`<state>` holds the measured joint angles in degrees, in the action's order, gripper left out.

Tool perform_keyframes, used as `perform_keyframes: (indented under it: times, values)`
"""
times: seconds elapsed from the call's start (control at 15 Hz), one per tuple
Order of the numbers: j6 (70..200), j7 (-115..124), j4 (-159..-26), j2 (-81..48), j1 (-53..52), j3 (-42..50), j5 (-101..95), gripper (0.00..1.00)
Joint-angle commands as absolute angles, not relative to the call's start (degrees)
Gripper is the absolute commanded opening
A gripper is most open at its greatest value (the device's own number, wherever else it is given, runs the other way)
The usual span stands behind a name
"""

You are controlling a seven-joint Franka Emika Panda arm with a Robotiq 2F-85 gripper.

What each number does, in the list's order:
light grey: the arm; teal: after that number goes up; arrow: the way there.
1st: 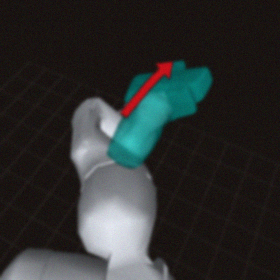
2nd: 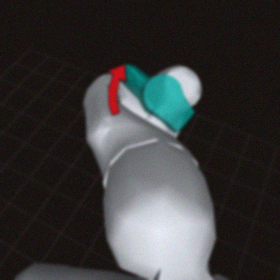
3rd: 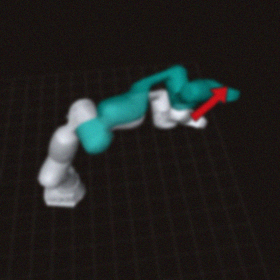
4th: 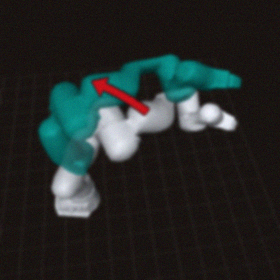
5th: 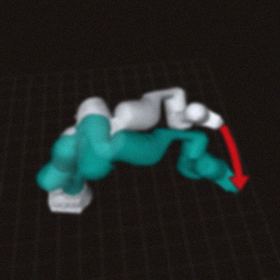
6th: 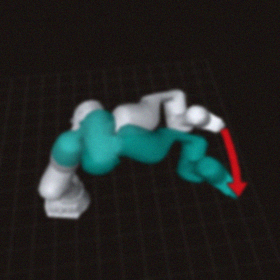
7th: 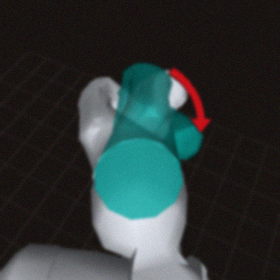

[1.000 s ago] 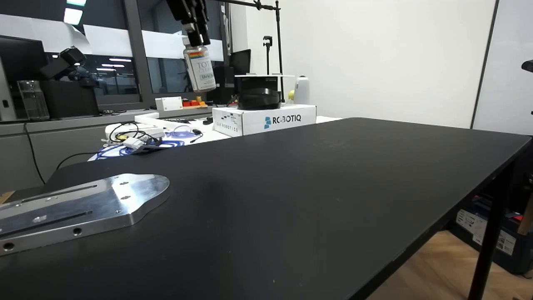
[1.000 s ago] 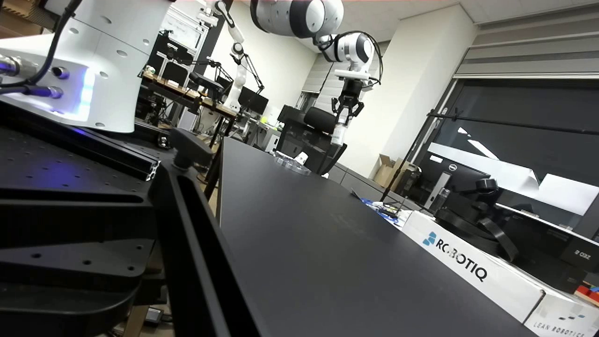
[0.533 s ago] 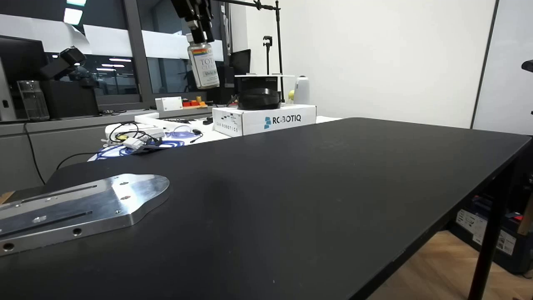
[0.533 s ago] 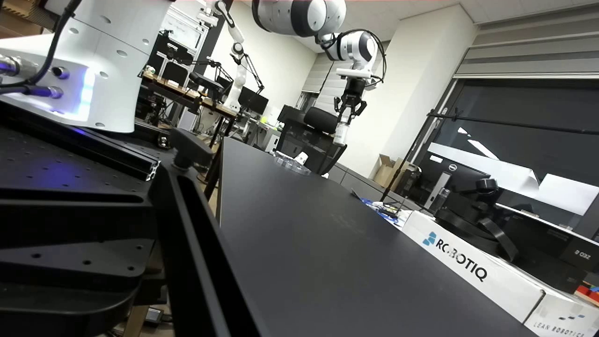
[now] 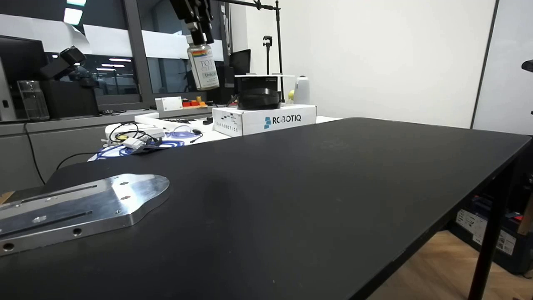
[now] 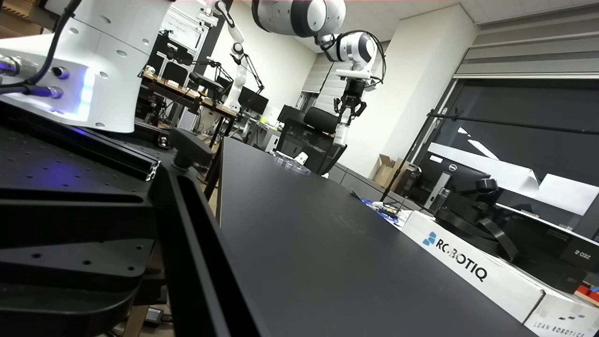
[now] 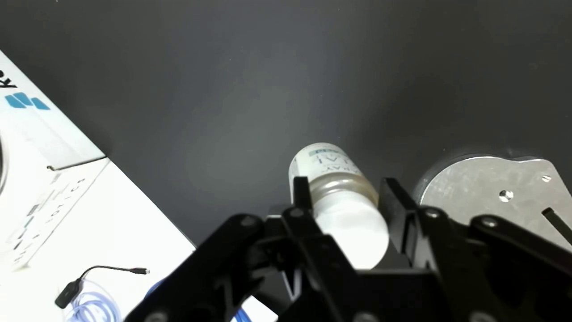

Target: Move the bottle from the left side to the right side of the table

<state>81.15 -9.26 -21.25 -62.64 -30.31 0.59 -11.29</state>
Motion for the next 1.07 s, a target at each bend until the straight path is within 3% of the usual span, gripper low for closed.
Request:
perform_keyframes:
  times: [0.0, 1.0]
  values:
    - [81.7, -7.4, -21.5, -62.2, -30.5, 1.8, -12.3, 0.17]
    - [86.8, 1.8, -21.3, -57.4, -19.2, 0.9, -5.9, 0.17]
